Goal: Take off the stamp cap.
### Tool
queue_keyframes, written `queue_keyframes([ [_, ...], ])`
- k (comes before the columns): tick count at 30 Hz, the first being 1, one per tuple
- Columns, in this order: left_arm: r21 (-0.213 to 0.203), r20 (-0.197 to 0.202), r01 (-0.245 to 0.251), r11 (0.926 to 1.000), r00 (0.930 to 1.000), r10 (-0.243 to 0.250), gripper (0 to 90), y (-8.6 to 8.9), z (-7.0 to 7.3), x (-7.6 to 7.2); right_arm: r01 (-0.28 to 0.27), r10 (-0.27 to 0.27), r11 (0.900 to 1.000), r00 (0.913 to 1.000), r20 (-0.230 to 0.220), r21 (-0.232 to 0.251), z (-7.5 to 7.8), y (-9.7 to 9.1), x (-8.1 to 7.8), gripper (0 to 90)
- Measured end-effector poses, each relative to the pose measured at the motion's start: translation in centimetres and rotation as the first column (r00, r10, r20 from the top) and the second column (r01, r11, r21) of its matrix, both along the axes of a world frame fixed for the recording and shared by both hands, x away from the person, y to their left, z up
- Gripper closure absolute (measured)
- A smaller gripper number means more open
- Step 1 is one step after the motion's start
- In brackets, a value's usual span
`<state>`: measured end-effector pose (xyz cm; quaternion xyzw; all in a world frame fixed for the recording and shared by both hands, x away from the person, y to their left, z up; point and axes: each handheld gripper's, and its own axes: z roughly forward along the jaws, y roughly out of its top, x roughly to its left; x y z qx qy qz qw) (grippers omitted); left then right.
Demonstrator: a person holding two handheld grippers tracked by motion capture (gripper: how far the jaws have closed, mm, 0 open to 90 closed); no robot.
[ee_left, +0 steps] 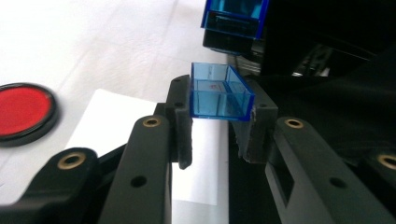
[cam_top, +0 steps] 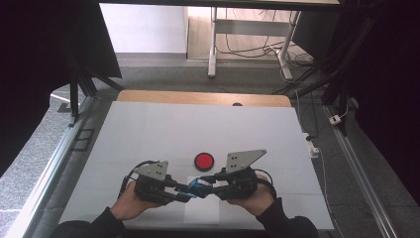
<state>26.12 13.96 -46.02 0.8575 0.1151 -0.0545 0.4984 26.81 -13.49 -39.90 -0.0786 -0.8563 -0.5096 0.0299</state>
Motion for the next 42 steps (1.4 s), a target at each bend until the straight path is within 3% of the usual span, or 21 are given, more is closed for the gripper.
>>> queue_keyframes([
  [5, -0.004, 0.003, -0.057, 0.9984, 0.9984, 0.057, 68.8, 0.7, 0.3, -0.2, 0.023, -0.023, 0.9997, 0.9989, 0.041, -0.004, 0.1, 0.0, -0.2, 71.2],
  [12, 0.031, 0.006, -0.122, 0.992, 0.9925, 0.122, 68.7, 1.8, 0.3, -0.5, 0.065, -0.064, 0.9979, 0.9969, 0.046, -0.007, 0.1, -0.2, -0.2, 71.2],
  [18, 0.047, -0.004, -0.145, 0.9882, 0.9893, 0.146, 68.7, 2.5, 0.3, -0.9, 0.11, -0.108, 0.9935, 0.9927, 0.054, -0.031, 0.1, -0.4, 0.0, 71.2],
  [19, 0.053, -0.006, -0.173, 0.9836, 0.9848, 0.173, 68.6, 2.8, 0.5, -1.1, 0.116, -0.114, 0.9928, 0.992, 0.054, -0.03, 0.0, -0.4, 0.0, 71.2],
  [26, 0.052, 0.0, -0.221, 0.9739, 0.9752, 0.221, 68.6, 3.9, 0.7, -1.9, 0.146, -0.143, 0.9884, 0.9877, 0.063, -0.042, 0.0, -0.5, 0.1, 71.2],
  [32, 0.058, 0.008, -0.298, 0.9529, 0.9547, 0.298, 68.5, 5.4, 0.9, -2.9, 0.165, -0.161, 0.985, 0.9847, 0.066, -0.05, -0.1, -0.5, 0.1, 71.2],
  [34, 0.055, 0.002, -0.306, 0.9503, 0.9518, 0.307, 68.5, 5.7, 0.9, -3.0, 0.169, -0.165, 0.9843, 0.984, 0.066, -0.051, -0.1, -0.5, 0.2, 71.2],
  [35, 0.054, -0.003, -0.327, 0.9434, 0.9447, 0.328, 68.5, 6.2, 0.9, -3.2, 0.171, -0.167, 0.9839, 0.9838, 0.066, -0.053, -0.2, -0.5, 0.1, 71.2],
  [36, 0.054, -0.003, -0.327, 0.9434, 0.9447, 0.328, 68.5, 6.2, 0.9, -3.2, 0.175, -0.171, 0.9832, 0.983, 0.067, -0.054, -0.2, -0.5, 0.1, 71.2],
  [37, 0.049, -0.007, -0.35, 0.9356, 0.9366, 0.35, 68.5, 6.6, 0.9, -3.5, 0.174, -0.171, 0.9832, 0.9831, 0.065, -0.053, -0.2, -0.5, 0.1, 71.2],
  [39, 0.051, -0.008, -0.359, 0.9319, 0.933, 0.36, 68.5, 6.8, 0.9, -3.6, 0.182, -0.178, 0.9815, 0.9816, 0.069, -0.059, -0.2, -0.5, 0.1, 71.2],
  [42, 0.058, -0.009, -0.396, 0.9166, 0.9179, 0.397, 68.5, 7.7, 0.8, -4.1, 0.192, -0.188, 0.9797, 0.9798, 0.068, -0.058, -0.2, -0.6, 0.2, 71.2],
])
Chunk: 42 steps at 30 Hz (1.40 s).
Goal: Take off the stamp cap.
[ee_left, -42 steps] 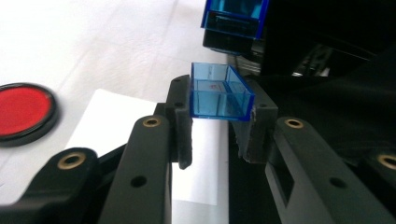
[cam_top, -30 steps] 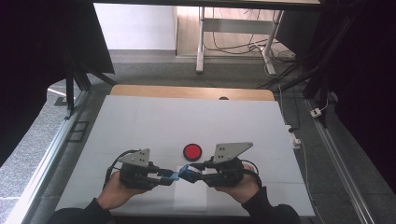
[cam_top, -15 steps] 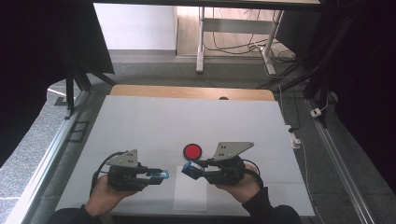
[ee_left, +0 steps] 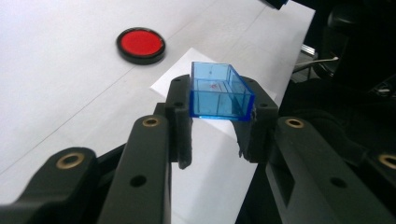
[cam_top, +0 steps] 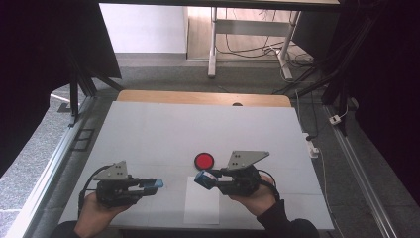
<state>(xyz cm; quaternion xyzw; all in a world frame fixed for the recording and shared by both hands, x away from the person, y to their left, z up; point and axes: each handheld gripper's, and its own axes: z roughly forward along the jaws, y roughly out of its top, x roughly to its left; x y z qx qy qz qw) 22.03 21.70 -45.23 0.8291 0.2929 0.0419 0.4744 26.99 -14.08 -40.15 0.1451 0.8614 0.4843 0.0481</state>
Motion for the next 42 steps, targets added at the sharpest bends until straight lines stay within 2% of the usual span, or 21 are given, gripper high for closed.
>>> queue_keyframes([
  [4, 0.0, -0.001, -0.029, 0.9996, 0.9996, 0.029, 68.5, 0.7, -0.1, -0.4, 0.011, -0.011, 0.9999, 0.9999, -0.001, 0.004, -0.1, -0.1, 0.1, 71.2],
  [8, -0.001, -0.002, -0.065, 0.9979, 0.9979, 0.065, 68.4, 1.6, -0.1, -0.8, 0.03, -0.03, 0.9994, 0.9995, 0.007, -0.016, -0.2, -0.2, 0.3, 71.2],
  [16, -0.01, -0.018, -0.122, 0.9925, 0.9924, 0.122, 68.4, 3.2, -0.4, -1.6, 0.073, -0.073, 0.9969, 0.9972, 0.016, -0.029, -0.5, -0.7, 0.7, 71.2],
  [26, -0.017, -0.037, -0.188, 0.982, 0.9817, 0.187, 68.3, 4.9, -0.8, -2.6, 0.113, -0.112, 0.993, 0.9936, 0.011, -0.036, -1.0, -1.1, 1.2, 71.2],
  [29, -0.011, -0.039, -0.218, 0.9758, 0.9752, 0.218, 68.3, 5.5, -1.0, -2.8, 0.122, -0.122, 0.9916, 0.9925, 0.013, -0.042, -1.2, -1.2, 1.4, 71.2],
  [32, -0.009, -0.043, -0.23, 0.9732, 0.9725, 0.229, 68.3, 5.8, -1.1, -2.9, 0.126, -0.125, 0.9909, 0.992, 0.015, -0.048, -1.2, -1.2, 1.4, 71.2],
  [36, 0.019, -0.046, -0.255, 0.9667, 0.9657, 0.256, 68.2, 6.1, -1.3, -3.2, 0.141, -0.141, 0.9888, 0.99, 0.013, -0.049, -1.4, -1.3, 1.5, 71.2],
  [42, 0.037, -0.059, -0.271, 0.9619, 0.9602, 0.273, 68.2, 6.4, -1.6, -3.3, 0.156, -0.155, 0.9865, 0.9878, 0.01, -0.051, -1.6, -1.4, 1.7, 71.1],
])
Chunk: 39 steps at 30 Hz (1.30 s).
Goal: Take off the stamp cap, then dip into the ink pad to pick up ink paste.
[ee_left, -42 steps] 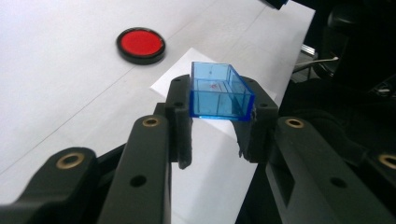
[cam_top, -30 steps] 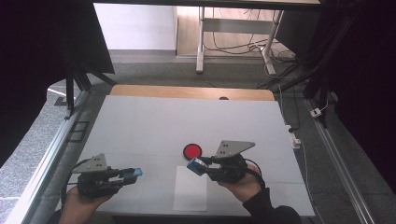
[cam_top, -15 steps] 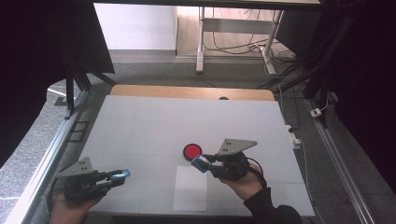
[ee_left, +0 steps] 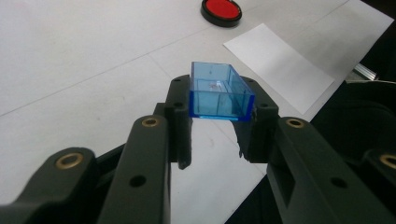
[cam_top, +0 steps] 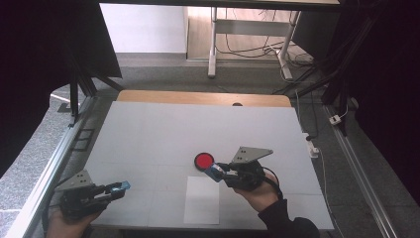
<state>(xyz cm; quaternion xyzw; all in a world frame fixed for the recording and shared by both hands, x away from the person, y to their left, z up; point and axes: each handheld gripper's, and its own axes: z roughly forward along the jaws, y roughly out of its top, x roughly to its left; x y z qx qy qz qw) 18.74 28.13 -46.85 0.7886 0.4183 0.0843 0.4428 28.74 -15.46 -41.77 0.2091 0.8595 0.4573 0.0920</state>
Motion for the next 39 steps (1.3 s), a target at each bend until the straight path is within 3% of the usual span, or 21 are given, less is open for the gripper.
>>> queue_keyframes([
  [10, 0.021, -0.026, -0.001, 0.9998, 0.9996, 0.002, 68.1, 0.1, -0.6, 0.0, 0.018, -0.018, 0.9998, 0.9998, -0.012, -0.005, -0.4, -0.2, 0.4, 71.2],
  [26, 0.018, -0.037, -0.002, 0.9998, 0.9993, 0.002, 68.2, 0.2, -0.6, 0.1, 0.046, -0.046, 0.9989, 0.9987, -0.022, -0.008, -0.5, 0.0, 1.3, 71.2],
  [39, -0.003, -0.041, 0.002, 1.0, 0.9992, -0.002, 68.2, 0.4, -0.7, 0.2, 0.044, -0.046, 0.9977, 0.9983, -0.036, -0.051, -0.8, 0.9, 2.5, 71.1],
])
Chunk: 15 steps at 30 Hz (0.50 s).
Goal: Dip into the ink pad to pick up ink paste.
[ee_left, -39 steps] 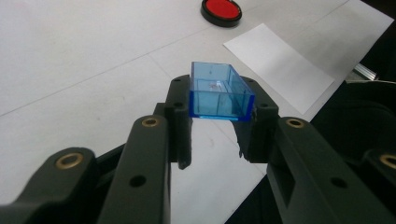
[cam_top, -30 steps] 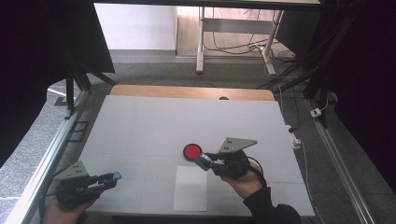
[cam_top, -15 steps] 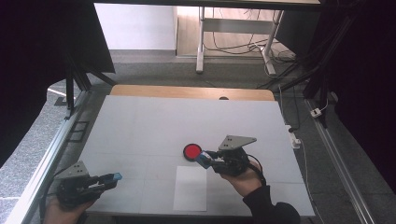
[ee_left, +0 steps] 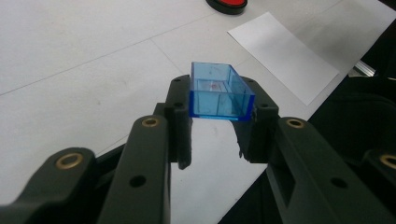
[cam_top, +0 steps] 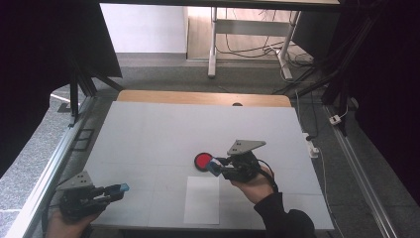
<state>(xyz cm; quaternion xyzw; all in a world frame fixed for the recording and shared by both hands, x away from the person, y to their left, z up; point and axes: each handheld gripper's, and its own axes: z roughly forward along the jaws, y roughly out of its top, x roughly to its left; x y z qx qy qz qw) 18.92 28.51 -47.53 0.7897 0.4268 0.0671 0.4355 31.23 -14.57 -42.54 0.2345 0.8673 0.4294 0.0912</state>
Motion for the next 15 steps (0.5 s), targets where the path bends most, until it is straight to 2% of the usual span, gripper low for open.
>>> queue_keyframes([
  [12, -0.013, -0.004, 0.01, 0.9999, 0.9999, -0.01, 68.2, 0.1, 0.0, 0.1, 0.031, -0.031, 0.9994, 0.9994, -0.018, 0.012, -0.4, 0.3, 1.1, 71.2],
  [15, 0.002, 0.0, 0.006, 1.0, 1.0, -0.006, 68.2, 0.1, 0.0, 0.1, 0.034, -0.033, 0.9993, 0.9993, -0.016, 0.014, -0.4, 0.4, 1.4, 71.1],
])
